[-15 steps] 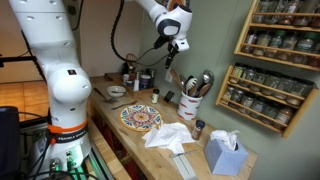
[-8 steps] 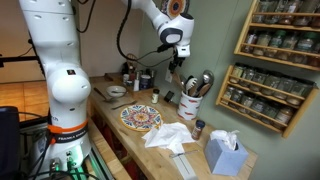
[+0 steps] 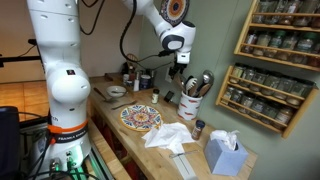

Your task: Remove the wooden spoon from the white holder and put it on the counter

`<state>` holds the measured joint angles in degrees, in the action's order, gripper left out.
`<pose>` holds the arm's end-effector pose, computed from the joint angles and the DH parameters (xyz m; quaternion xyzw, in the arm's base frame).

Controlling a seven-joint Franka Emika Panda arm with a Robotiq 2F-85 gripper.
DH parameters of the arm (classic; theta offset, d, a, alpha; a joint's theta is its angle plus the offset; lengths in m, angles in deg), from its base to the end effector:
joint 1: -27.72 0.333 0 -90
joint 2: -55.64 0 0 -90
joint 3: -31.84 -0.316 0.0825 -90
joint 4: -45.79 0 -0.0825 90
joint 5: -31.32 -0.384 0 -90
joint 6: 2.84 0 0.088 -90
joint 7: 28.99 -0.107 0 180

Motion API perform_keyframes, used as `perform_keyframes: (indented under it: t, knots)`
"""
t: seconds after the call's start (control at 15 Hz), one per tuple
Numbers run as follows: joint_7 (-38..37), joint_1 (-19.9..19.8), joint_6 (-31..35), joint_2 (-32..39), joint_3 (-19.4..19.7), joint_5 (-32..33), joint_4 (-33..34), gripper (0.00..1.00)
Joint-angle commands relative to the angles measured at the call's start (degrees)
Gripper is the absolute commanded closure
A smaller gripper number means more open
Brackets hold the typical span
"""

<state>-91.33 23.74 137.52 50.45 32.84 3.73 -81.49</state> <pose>0.5378 -0.0468 0.4471 -0.7108 0.6622 -0.0487 0.2319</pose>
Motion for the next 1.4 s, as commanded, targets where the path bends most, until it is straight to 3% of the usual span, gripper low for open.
perform_keyframes:
  t: [0.0, 0.2, 0.6, 1.33]
  knots:
    - [-2.7, 0.0, 0.2, 1.5, 0.6, 1.6, 0.7, 0.33]
    - [-3.4, -0.1, 0.3, 2.3, 0.9, 2.2, 1.2, 0.49]
    - [-5.3, 0.0, 0.0, 3.2, 1.4, 5.3, 2.6, 0.97]
    - [-3.5, 1.1, -11.2, -3.9, 0.6, 5.1, 4.4, 0.97]
